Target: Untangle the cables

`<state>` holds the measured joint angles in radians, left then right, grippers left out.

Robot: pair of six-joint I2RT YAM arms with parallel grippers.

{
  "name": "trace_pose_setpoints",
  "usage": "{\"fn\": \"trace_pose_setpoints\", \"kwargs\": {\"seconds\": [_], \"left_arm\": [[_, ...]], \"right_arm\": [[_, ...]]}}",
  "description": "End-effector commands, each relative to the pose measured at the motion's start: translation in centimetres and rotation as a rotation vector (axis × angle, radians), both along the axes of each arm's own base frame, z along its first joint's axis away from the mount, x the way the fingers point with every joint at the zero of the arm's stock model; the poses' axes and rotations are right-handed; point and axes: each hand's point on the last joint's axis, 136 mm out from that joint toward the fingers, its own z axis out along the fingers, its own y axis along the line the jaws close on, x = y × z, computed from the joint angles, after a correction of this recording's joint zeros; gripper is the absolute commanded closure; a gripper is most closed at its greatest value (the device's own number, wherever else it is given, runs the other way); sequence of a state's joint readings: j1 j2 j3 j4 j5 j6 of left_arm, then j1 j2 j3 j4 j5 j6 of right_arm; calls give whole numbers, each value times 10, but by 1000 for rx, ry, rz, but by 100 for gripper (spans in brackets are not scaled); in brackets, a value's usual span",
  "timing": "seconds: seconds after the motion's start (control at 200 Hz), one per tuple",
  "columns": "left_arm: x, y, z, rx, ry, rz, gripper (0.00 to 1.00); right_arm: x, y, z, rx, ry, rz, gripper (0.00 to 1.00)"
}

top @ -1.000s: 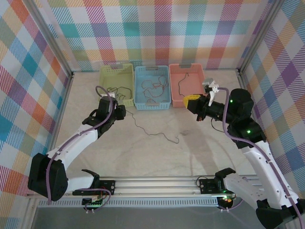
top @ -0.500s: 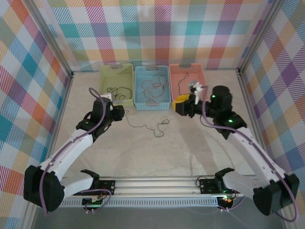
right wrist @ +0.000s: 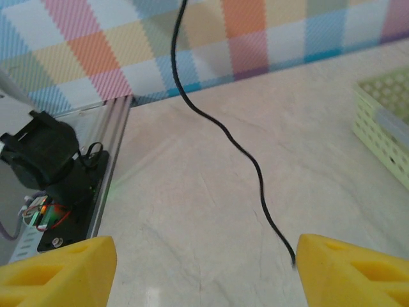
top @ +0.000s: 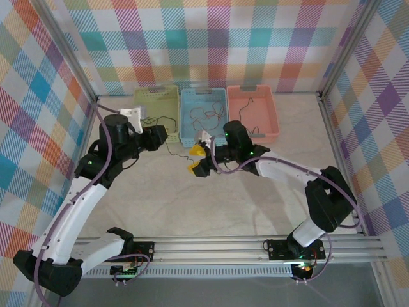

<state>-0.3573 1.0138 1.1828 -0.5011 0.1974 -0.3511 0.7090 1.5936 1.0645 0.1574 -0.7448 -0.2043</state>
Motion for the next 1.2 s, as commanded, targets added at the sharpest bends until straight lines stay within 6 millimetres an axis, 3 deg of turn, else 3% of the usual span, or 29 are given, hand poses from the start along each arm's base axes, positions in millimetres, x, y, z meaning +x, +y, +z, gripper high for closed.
{"fn": "trace_pose_setpoints", "kwargs": {"seconds": [0.0, 0.105, 0.18, 0.285, 0.355, 0.4, 0.445, 0.535, 0.585, 0.705, 0.84, 1.04, 1.115, 1.195], "left_arm": [[-19, -2, 22, -22, 3, -53, 63], [-28, -6, 38, -43, -13, -92, 63], [-34, -6, 45, -50, -25, -106, 62], [-37, -1, 46, -33, -29, -90, 59], [-39, 1, 43, -27, -27, -82, 58], [-40, 2, 40, -22, -25, -82, 56], [-43, 4, 37, -10, -17, -75, 49], [-49, 19, 20, 54, 21, -21, 20], [-53, 27, 7, 99, 43, 0, 12], [-64, 42, -18, 170, 86, 40, 9], [-82, 39, -44, 196, 143, -31, 6], [-112, -1, -76, 133, 266, -330, 7], [-126, -20, -74, 64, 282, -454, 7], [-146, -44, -59, -33, 256, -619, 7]], "right_arm": [[-7, 14, 0, 20, -131, 106, 25], [8, 29, -15, -33, -144, 75, 27], [12, 38, -18, -48, -136, 82, 38], [10, 42, -15, -52, -99, 98, 61], [12, 40, -12, -39, -112, 64, 86], [25, 36, -7, -45, -123, -17, 100], [39, 29, 0, -39, -117, -95, 100], [74, 1, 17, -6, -65, -267, 100], [93, -21, 29, 36, -9, -350, 100], [127, -70, 46, 120, 68, -504, 100], [150, -111, 55, 128, 81, -661, 100], [192, -174, 86, 221, 204, -875, 100], [207, -192, 97, 250, 258, -935, 100], [217, -198, 108, 246, 247, -961, 100]]}}
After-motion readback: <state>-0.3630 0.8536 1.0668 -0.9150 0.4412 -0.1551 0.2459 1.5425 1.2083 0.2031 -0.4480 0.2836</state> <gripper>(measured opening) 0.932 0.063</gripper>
